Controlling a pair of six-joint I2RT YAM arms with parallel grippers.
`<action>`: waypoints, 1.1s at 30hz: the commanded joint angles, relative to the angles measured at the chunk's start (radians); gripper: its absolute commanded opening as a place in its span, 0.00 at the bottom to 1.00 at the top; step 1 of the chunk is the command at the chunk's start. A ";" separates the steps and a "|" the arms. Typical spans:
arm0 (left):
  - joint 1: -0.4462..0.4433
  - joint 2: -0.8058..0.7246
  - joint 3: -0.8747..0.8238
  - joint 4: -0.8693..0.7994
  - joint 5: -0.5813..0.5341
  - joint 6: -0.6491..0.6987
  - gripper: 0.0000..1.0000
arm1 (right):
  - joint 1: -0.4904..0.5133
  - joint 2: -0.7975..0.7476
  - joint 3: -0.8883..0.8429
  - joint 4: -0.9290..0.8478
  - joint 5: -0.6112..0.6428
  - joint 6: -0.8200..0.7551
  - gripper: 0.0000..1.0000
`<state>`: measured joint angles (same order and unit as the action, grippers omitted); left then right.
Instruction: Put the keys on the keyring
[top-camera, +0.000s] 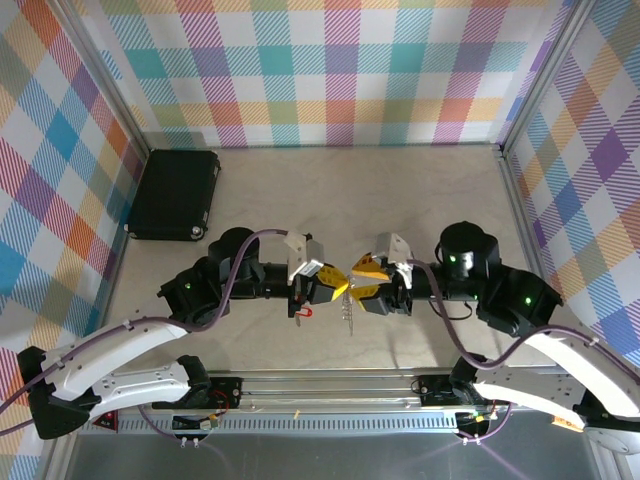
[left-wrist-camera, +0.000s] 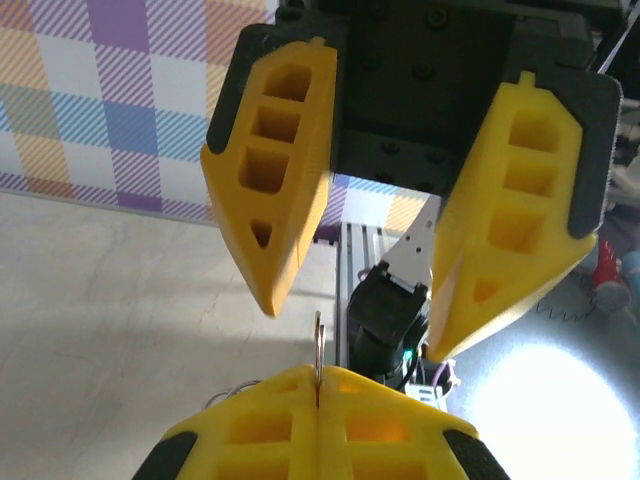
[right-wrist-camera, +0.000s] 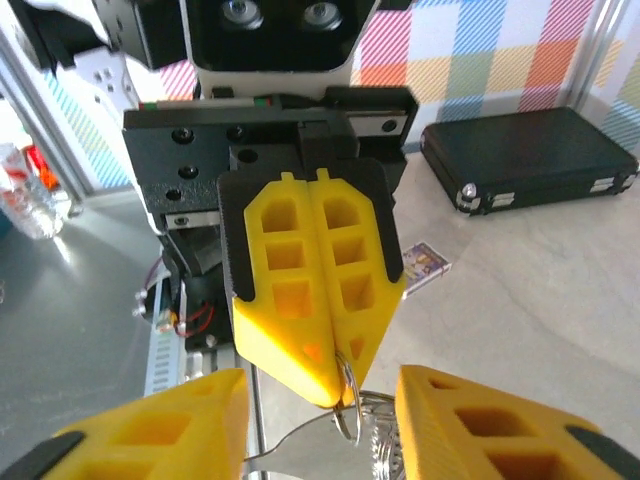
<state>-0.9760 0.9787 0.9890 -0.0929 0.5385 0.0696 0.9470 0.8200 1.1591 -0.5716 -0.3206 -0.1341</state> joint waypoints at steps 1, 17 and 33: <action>-0.009 -0.046 -0.039 0.220 0.024 -0.083 0.00 | 0.005 -0.069 -0.058 0.171 0.042 0.127 0.49; -0.009 -0.041 -0.174 0.655 0.089 -0.267 0.00 | 0.004 -0.139 -0.148 0.346 -0.003 0.249 0.39; -0.009 -0.033 -0.179 0.653 0.088 -0.265 0.00 | 0.004 -0.088 -0.151 0.402 -0.066 0.264 0.26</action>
<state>-0.9760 0.9482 0.8188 0.5030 0.6128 -0.1909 0.9466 0.7307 1.0130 -0.2234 -0.3546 0.1196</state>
